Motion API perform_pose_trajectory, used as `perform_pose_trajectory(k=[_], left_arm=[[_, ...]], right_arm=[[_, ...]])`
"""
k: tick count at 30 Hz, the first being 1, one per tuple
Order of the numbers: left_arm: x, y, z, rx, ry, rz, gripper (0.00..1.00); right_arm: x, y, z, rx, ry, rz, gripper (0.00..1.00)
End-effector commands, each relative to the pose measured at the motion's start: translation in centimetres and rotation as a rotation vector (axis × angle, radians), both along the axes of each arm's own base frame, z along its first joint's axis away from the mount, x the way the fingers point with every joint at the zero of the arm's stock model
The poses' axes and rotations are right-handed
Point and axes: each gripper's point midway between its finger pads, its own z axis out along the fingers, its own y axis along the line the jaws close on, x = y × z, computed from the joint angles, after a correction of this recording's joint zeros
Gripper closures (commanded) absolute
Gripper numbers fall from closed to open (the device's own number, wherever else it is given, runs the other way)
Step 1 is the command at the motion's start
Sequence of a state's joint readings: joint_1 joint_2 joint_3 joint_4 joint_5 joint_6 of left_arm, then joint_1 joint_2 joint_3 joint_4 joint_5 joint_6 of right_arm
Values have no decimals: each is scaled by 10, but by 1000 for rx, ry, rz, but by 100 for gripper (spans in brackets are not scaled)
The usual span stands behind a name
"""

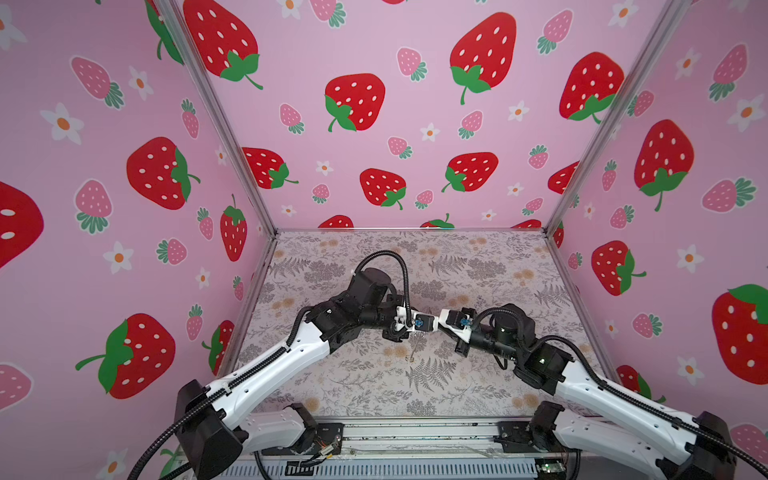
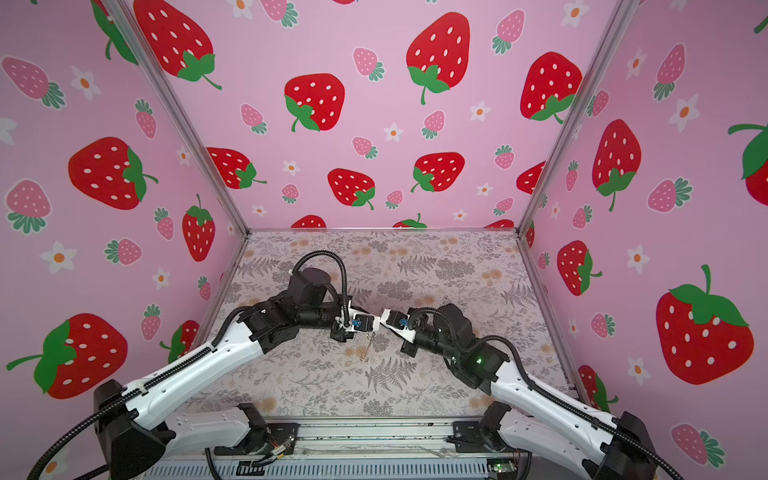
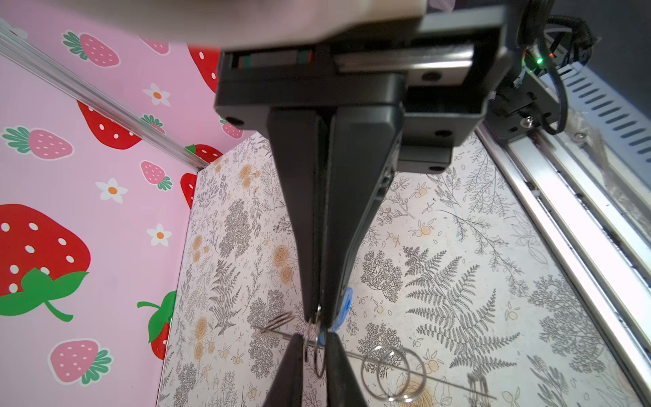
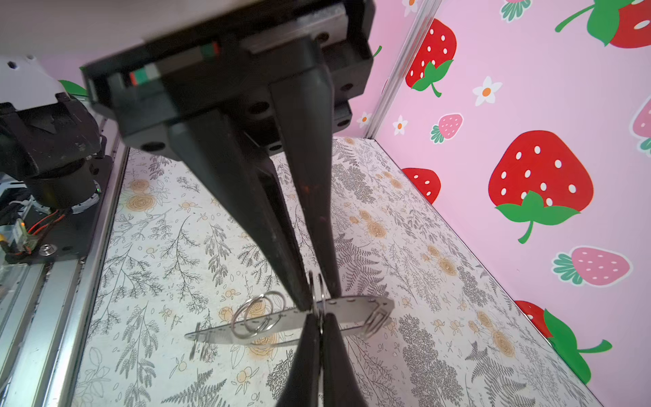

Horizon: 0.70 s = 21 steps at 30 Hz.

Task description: Put the keys on the keyring

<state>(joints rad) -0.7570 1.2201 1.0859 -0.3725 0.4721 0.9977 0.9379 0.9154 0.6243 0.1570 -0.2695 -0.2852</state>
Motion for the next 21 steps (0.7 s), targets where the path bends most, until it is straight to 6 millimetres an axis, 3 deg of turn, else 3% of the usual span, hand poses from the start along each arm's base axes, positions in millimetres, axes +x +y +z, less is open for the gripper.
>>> perform_pose_trajectory(k=[1,2,5,8,11,21], left_arm=[[0,-8,21,-39,-34,-25,93],[0,-9,23,-50,-24,-26,100],[3,-12,30,-93,25,2,100],[5,-10,34,-131,70,11,100],[8,-7,41,-201,119,21,100],[19,-4,53,-372,199,62,100]], right_arm=[[-1,8,18,35,-15,26,100],[0,8,18,34,-14,20,100],[6,5,15,22,-11,-20,91],[13,-7,13,6,-23,-94,74],[12,-21,18,41,-41,-138,67],[13,-19,21,98,1,-149,67]])
